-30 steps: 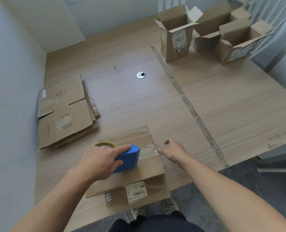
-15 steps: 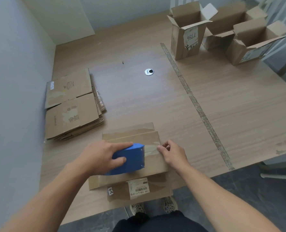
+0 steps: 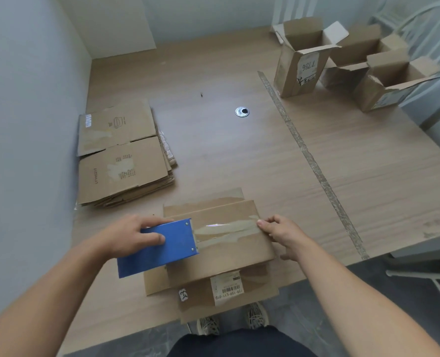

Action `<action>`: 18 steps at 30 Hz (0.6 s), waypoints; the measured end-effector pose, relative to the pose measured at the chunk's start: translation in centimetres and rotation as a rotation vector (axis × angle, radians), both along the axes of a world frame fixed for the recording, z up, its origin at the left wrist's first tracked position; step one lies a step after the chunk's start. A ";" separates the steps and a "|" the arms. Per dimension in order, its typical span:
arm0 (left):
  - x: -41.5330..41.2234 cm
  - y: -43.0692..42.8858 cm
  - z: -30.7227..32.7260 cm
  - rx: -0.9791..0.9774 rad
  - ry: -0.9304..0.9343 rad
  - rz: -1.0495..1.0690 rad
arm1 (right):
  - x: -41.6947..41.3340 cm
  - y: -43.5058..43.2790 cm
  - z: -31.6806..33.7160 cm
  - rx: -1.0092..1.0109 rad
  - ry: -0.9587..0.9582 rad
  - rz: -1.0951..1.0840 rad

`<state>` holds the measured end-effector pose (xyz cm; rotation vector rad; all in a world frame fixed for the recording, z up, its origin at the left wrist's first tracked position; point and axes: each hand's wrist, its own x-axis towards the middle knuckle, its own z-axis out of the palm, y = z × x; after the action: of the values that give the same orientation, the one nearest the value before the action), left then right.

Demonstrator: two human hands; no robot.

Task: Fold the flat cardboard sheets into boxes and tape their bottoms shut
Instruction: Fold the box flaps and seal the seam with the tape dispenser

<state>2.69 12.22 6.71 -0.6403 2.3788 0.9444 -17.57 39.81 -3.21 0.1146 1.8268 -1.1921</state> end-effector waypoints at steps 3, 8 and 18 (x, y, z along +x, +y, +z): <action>0.8 -1.0 -1.1 0.069 -0.012 0.008 | 0.3 -0.7 -0.2 0.041 0.055 -0.023; 1.3 -1.3 -2.0 0.166 -0.011 0.054 | 1.4 -1.4 -1.8 0.202 0.378 -0.008; 2.4 -1.6 -3.1 0.204 -0.002 0.131 | 7.0 -1.9 -2.2 0.217 1.361 0.385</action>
<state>5.08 10.65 3.60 -0.7234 2.2224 1.2227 -10.57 37.90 -5.43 -1.1326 2.9045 -0.7693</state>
